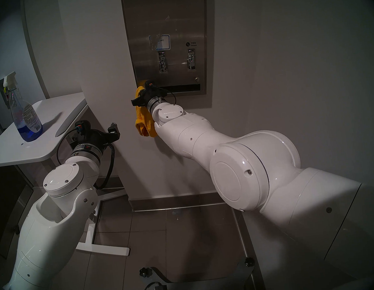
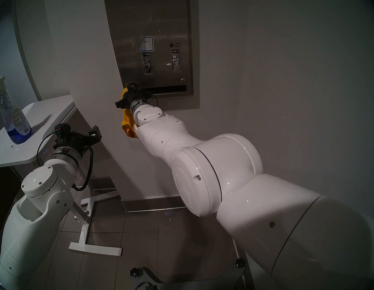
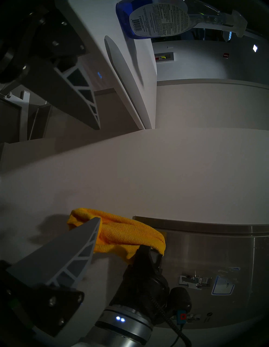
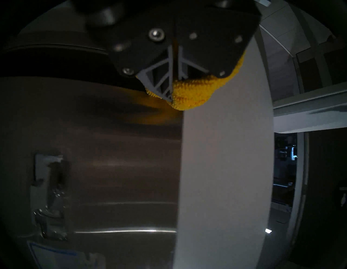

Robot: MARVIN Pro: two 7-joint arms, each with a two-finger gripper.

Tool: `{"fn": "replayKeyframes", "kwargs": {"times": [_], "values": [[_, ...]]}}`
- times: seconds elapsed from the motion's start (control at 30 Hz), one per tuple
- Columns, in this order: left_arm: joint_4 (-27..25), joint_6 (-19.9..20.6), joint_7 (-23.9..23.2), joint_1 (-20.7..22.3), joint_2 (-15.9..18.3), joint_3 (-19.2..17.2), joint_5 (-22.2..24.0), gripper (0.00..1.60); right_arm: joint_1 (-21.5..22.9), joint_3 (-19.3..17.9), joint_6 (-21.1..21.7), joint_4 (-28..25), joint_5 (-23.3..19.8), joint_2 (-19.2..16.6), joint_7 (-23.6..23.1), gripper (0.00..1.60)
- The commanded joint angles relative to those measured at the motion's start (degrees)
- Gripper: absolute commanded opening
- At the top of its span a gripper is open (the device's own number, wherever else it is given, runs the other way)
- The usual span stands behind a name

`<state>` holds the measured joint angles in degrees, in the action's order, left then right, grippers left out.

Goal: Pick up the cloth and wipe the surface

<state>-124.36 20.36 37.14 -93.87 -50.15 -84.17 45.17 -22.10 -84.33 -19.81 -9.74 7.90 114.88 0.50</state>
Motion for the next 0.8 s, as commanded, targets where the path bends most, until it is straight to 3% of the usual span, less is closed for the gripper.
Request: {"fn": "replayKeyframes", "kwargs": {"times": [0.0, 0.17, 0.47, 0.77], "values": [[-1.63, -0.75, -0.21, 1.93, -0.21, -1.17, 0.24, 1.6, -0.01, 0.66, -6.59, -3.95, 0.87, 0.12, 5.14, 0.0], [-1.47, -0.63, -0.19, 1.77, -0.12, -1.02, 0.04, 1.6, 3.86, 1.28, -8.08, -5.72, 1.45, -0.08, 5.93, 0.0], [-1.43, -0.6, -0.2, 1.75, -0.12, -0.99, 0.0, 1.6, 6.35, 4.05, -9.79, -10.22, 4.17, -0.07, 7.69, 0.0], [-1.57, -0.69, -0.24, 1.91, -0.23, -1.12, 0.14, 1.6, 8.39, 4.78, -10.98, -10.03, 4.84, 0.12, 10.31, 0.0]]}}
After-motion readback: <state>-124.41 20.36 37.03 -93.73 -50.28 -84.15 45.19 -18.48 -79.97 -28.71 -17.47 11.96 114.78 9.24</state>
